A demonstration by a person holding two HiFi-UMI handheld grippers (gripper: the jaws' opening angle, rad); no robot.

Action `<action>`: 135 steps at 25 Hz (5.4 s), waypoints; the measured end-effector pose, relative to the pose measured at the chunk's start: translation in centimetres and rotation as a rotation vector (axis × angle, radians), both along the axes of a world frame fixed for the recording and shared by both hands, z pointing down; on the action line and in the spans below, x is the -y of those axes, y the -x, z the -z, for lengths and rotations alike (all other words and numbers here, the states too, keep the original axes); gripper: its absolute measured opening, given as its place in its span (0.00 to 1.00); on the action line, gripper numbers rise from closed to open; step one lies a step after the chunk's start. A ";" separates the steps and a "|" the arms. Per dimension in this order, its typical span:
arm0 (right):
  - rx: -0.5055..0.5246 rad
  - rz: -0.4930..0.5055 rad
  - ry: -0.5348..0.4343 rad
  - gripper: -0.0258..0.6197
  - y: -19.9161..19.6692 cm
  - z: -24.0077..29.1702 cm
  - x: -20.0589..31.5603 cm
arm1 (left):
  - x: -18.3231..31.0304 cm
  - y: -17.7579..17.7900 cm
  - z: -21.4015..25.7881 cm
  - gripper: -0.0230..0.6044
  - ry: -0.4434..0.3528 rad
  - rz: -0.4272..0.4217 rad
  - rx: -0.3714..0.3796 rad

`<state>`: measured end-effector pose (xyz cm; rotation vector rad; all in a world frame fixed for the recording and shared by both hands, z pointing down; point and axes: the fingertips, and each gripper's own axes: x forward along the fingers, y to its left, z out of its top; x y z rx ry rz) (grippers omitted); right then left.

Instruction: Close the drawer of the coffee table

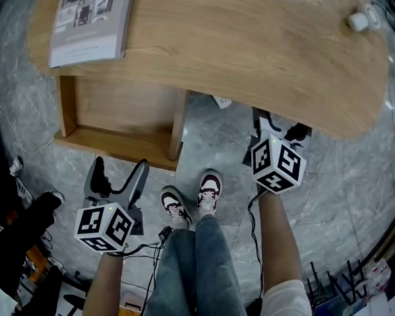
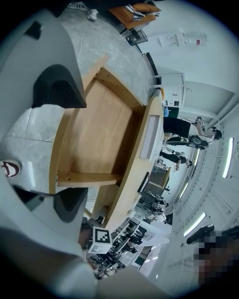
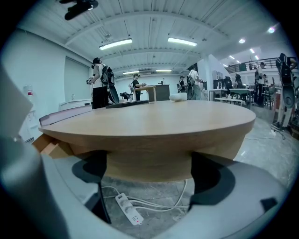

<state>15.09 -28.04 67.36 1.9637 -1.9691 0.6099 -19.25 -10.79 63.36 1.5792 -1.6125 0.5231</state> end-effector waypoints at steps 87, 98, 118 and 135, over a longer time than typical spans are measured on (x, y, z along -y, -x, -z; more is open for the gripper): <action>0.039 0.080 0.310 0.04 8.8 7.0 -21.3 | -2.0 7.6 -9.3 0.88 -0.289 -0.248 0.101; 0.052 0.061 0.319 0.04 8.1 6.4 -20.7 | -2.0 7.5 -8.7 0.88 -0.256 -0.246 0.102; 0.053 0.036 0.316 0.04 7.4 6.6 -19.5 | -1.1 7.1 -4.9 0.88 -0.315 -0.207 0.086; 0.085 -0.015 0.314 0.04 6.0 6.1 -18.8 | 3.8 7.2 -3.5 0.86 -0.350 -0.230 0.126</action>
